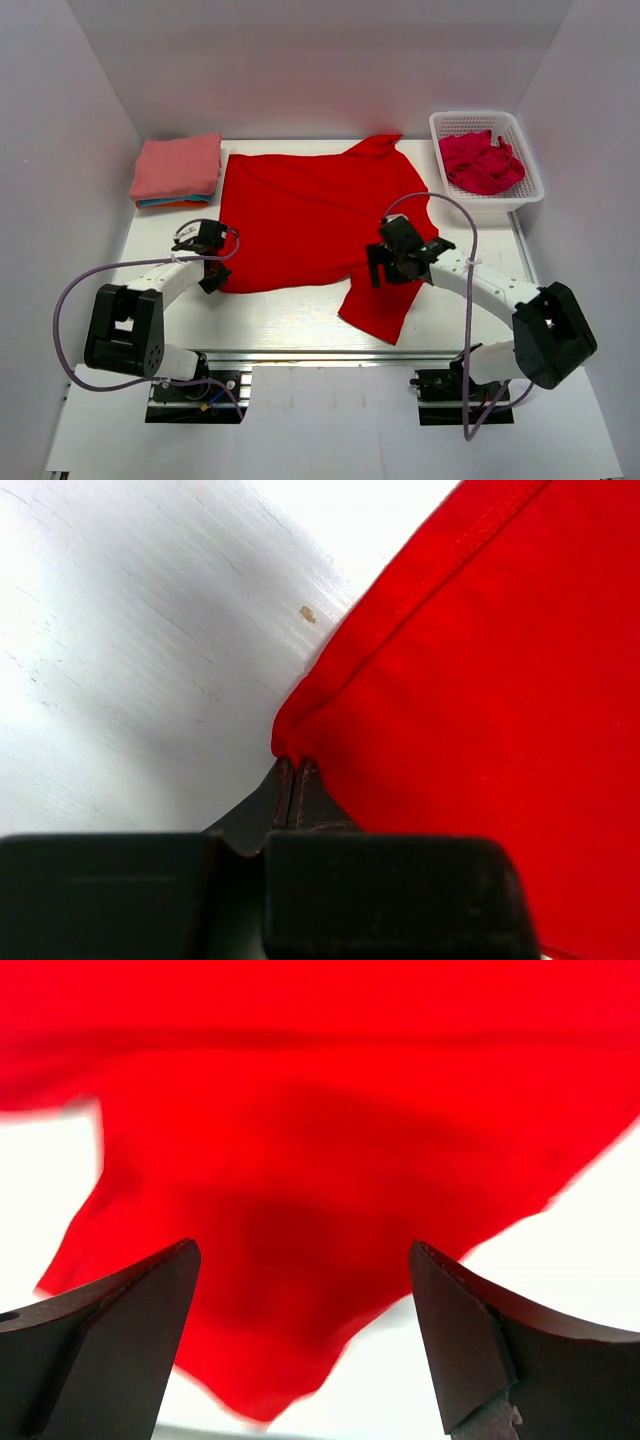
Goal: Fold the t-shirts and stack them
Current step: Grap the side of the flattened tshirt closest away from the robot with both arms
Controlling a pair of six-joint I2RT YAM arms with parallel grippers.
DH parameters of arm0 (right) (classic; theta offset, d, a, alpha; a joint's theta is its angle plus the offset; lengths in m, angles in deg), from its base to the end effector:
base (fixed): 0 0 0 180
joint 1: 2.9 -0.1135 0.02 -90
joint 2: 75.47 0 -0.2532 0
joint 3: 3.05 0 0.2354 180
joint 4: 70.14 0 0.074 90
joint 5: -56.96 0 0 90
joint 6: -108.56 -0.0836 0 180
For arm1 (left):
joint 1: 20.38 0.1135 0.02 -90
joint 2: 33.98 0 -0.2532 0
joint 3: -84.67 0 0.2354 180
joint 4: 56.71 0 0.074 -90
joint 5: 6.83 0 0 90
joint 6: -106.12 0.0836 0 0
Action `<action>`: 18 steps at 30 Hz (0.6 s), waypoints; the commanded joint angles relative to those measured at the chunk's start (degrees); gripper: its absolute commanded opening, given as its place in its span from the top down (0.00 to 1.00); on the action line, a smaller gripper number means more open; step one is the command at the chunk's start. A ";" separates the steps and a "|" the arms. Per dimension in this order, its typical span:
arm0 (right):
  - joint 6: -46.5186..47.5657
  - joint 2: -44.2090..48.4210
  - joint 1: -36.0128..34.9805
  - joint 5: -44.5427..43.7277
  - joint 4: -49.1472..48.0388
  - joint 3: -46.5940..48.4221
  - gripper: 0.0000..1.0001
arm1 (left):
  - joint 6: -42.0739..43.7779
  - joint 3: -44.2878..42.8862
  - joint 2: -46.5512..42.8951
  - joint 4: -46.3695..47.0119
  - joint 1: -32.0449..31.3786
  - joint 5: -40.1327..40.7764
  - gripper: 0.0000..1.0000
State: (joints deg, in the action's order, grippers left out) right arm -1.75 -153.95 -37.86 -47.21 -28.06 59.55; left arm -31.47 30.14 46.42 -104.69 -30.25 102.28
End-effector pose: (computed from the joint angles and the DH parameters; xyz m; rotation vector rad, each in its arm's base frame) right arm 0.2397 0.1426 0.1658 -0.2335 2.5258 0.0585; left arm 0.2334 -0.0128 0.1135 -0.9437 2.5610 0.2167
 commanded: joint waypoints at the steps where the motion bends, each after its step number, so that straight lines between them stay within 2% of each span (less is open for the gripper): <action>1: -0.68 2.54 -4.49 4.59 6.87 -1.24 0.10 | 1.54 0.57 -2.27 0.52 0.20 1.80 1.00; 3: 0.18 2.28 -10.45 5.55 9.49 -2.12 0.10 | 2.76 0.05 -2.79 1.13 0.20 1.80 1.00; 4: 0.19 2.28 -10.48 5.82 9.52 -2.22 0.10 | 2.77 0.04 -2.79 1.13 0.20 1.80 1.00; 7: 0.37 1.75 -17.32 5.30 11.27 -2.22 0.11 | 2.77 -0.49 -2.27 1.13 0.20 1.80 1.00; 11: -0.77 0.35 -20.85 8.54 10.92 -2.75 0.16 | 2.77 -0.49 -2.27 1.13 0.20 1.80 1.00; 13: -2.79 -0.71 -22.78 7.50 12.24 -2.75 0.18 | 2.77 -0.49 -2.27 1.13 0.20 1.80 1.00; 15: -4.54 -0.71 -23.57 5.21 12.15 -4.59 0.21 | 3.38 0.04 -2.27 1.66 0.20 1.80 1.00; 16: -5.34 -0.36 -23.75 5.12 11.28 -5.11 0.31 | 3.38 0.56 -2.79 1.66 0.20 1.80 1.00; 17: -5.52 -0.45 -23.66 5.99 10.75 -6.42 0.36 | 3.38 0.57 -2.79 1.66 0.20 1.80 1.00; 18: -5.78 -0.97 -23.92 7.22 10.31 -7.22 0.36 | 3.38 0.57 -3.40 1.66 0.20 1.80 1.00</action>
State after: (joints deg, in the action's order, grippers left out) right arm -4.86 -154.45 -61.18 -40.70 -18.22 54.57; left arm -28.70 30.16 45.48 -103.90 -30.25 102.66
